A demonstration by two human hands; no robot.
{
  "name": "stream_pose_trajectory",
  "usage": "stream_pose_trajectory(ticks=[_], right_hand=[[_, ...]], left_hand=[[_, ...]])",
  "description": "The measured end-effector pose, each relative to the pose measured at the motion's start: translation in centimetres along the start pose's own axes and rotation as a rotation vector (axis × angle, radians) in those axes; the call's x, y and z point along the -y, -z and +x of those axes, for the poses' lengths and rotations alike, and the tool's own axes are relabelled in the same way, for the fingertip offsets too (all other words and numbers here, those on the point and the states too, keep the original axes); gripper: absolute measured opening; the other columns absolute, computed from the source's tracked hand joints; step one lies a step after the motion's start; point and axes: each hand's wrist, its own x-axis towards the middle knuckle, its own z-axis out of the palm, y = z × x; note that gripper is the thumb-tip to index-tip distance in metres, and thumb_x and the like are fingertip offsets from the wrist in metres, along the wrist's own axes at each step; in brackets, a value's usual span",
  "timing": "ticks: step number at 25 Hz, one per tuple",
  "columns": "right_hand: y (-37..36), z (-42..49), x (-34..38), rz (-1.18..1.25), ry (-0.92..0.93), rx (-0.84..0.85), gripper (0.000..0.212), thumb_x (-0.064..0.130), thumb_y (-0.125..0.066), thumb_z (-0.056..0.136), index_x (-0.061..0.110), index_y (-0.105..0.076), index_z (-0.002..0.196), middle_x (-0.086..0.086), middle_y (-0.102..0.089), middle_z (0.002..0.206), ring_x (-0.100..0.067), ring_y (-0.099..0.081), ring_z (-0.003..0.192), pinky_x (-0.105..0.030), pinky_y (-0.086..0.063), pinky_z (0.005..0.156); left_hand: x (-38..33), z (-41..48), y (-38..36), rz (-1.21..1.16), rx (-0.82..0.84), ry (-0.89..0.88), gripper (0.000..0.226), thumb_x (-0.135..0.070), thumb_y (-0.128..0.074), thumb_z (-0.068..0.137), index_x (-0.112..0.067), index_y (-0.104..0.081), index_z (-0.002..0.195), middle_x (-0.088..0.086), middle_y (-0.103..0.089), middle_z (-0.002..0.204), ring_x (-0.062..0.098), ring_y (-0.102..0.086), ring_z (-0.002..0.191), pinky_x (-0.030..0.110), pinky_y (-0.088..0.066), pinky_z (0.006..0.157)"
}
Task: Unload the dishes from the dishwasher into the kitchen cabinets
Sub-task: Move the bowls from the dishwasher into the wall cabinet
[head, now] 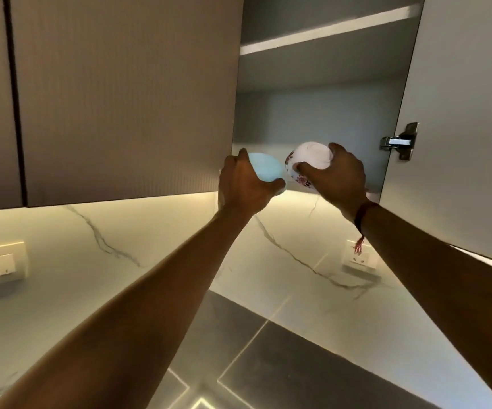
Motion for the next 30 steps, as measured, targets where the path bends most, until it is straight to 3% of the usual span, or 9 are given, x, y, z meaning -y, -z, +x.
stream_pose_trajectory(ticks=[5, 8, 13, 17, 22, 25, 28, 30], right_hand=[[-2.6, 7.6, -2.7, -0.042, -0.054, 0.09, 0.07, 0.064, -0.072, 0.066, 0.012, -0.061, 0.112, -0.005, -0.065, 0.108, -0.023, -0.061, 0.099, -0.036, -0.055, 0.083], [-4.9, 11.5, -4.7, -0.04, -0.105, 0.122, 0.075, 0.064, -0.075, 0.062, 0.011, -0.062, 0.113, -0.006, -0.065, 0.108, -0.024, -0.061, 0.1, -0.037, -0.055, 0.084], [-8.3, 17.3, -6.6, -0.136, -0.194, 0.262, 0.072, 0.056, -0.081, 0.064, 0.004, -0.063, 0.11, -0.011, -0.066, 0.106, -0.025, -0.063, 0.098, -0.028, -0.048, 0.064], [-10.5, 19.9, -8.1, -0.301, -0.258, 0.453, 0.07, 0.048, -0.082, 0.067, 0.0, -0.062, 0.113, -0.014, -0.066, 0.109, -0.027, -0.062, 0.101, -0.031, -0.052, 0.072], [-12.1, 21.2, -9.0, -0.382, -0.346, 0.606, 0.052, 0.037, -0.082, 0.072, -0.004, -0.065, 0.1, -0.013, -0.063, 0.082, -0.021, -0.06, 0.063, -0.025, -0.05, 0.051], [-12.9, 21.4, -9.0, -0.432, -0.38, 0.709, 0.046, 0.035, -0.078, 0.078, -0.004, -0.065, 0.098, -0.012, -0.061, 0.074, -0.021, -0.058, 0.06, -0.026, -0.051, 0.054], [-12.5, 21.3, -8.6, -0.439, -0.385, 0.756, 0.034, 0.033, -0.072, 0.085, 0.001, -0.059, 0.081, -0.013, -0.059, 0.078, -0.021, -0.056, 0.062, -0.025, -0.051, 0.053], [-12.0, 21.5, -8.4, -0.44, -0.395, 0.777, 0.034, 0.033, -0.068, 0.088, 0.004, -0.056, 0.074, -0.011, -0.06, 0.07, -0.019, -0.057, 0.057, -0.024, -0.048, 0.052]], left_hand=[[1.2, 6.2, -3.8, 0.043, 0.089, 0.03, 0.097, -0.066, -0.074, 0.052, -0.011, -0.052, 0.129, 0.008, -0.059, 0.121, 0.024, -0.057, 0.11, 0.032, -0.054, 0.089], [3.2, 10.0, -5.7, 0.047, 0.091, 0.043, 0.089, -0.058, -0.081, 0.061, -0.01, -0.053, 0.129, 0.009, -0.059, 0.124, 0.024, -0.056, 0.112, 0.028, -0.05, 0.085], [6.2, 13.8, -10.0, 0.081, 0.182, 0.08, 0.093, -0.056, -0.079, 0.067, -0.006, -0.044, 0.137, 0.01, -0.052, 0.136, 0.026, -0.05, 0.122, 0.033, -0.045, 0.094], [7.7, 15.7, -12.6, 0.123, 0.235, 0.046, 0.087, -0.063, -0.075, 0.067, -0.005, -0.051, 0.128, 0.011, -0.058, 0.125, 0.025, -0.054, 0.114, 0.033, -0.049, 0.09], [8.1, 16.4, -14.3, 0.172, 0.28, 0.044, 0.081, -0.063, -0.072, 0.07, -0.007, -0.051, 0.125, 0.009, -0.058, 0.121, 0.023, -0.054, 0.11, 0.025, -0.04, 0.078], [8.6, 16.6, -14.9, 0.213, 0.296, 0.059, 0.079, -0.064, -0.07, 0.072, -0.008, -0.052, 0.123, 0.009, -0.059, 0.118, 0.022, -0.055, 0.107, 0.024, -0.039, 0.076], [8.4, 16.9, -15.2, 0.244, 0.326, 0.059, 0.076, -0.066, -0.068, 0.072, -0.008, -0.053, 0.119, 0.007, -0.057, 0.106, 0.018, -0.051, 0.093, 0.025, -0.039, 0.074], [8.0, 17.3, -15.4, 0.276, 0.354, 0.053, 0.074, -0.066, -0.067, 0.073, -0.007, -0.054, 0.115, 0.005, -0.052, 0.095, 0.017, -0.048, 0.088, 0.025, -0.037, 0.071]])
